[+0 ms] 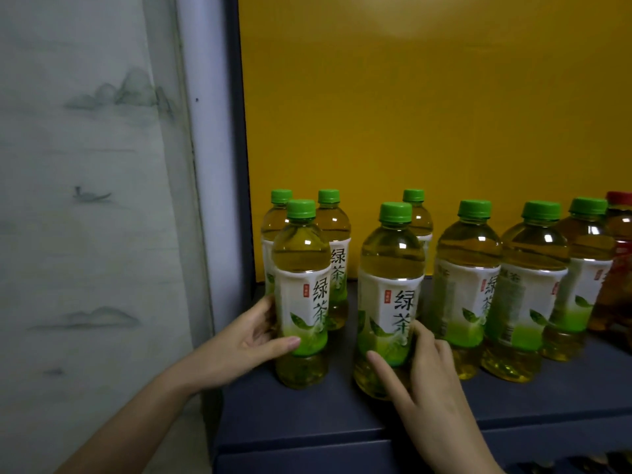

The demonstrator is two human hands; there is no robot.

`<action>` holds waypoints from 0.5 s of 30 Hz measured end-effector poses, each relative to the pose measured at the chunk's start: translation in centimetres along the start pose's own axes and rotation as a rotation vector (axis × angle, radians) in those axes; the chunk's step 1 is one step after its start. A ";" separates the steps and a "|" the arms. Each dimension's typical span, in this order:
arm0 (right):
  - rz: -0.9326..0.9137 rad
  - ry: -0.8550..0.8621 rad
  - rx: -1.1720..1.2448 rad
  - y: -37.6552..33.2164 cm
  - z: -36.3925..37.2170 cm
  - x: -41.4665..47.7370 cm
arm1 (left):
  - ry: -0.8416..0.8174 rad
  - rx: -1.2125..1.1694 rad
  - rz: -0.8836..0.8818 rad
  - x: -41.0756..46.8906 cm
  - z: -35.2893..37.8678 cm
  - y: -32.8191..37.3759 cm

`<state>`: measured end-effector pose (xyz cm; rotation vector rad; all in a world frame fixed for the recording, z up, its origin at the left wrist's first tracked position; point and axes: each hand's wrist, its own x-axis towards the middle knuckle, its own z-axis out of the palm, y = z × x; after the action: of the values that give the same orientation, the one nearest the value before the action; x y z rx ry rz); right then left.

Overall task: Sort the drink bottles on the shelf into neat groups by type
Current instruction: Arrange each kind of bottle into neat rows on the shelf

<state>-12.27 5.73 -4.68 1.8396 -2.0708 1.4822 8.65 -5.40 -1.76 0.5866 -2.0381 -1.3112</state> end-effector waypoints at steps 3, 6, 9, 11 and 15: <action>-0.092 -0.018 -0.054 -0.3 1.4 0.9 | 0.181 0.262 0.005 0.3 1.1 0.0; -0.113 -0.049 -0.039 -0.5 2.2 1.8 | 0.444 0.488 0.068 0.6 2.4 -0.4; -0.107 -0.139 0.040 -0.4 2.2 2.5 | 0.419 0.304 0.056 0.2 1.6 -1.1; -0.101 -0.194 0.069 -0.4 2.2 2.8 | 0.346 0.113 0.057 -0.3 0.7 -1.3; -0.128 -0.258 0.092 -0.7 2.8 3.6 | 0.279 -0.025 0.057 -0.6 -0.5 -1.5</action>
<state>-11.29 1.31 -3.83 2.2592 -1.9658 1.3970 9.47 -5.96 -3.09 0.6560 -1.7949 -1.1501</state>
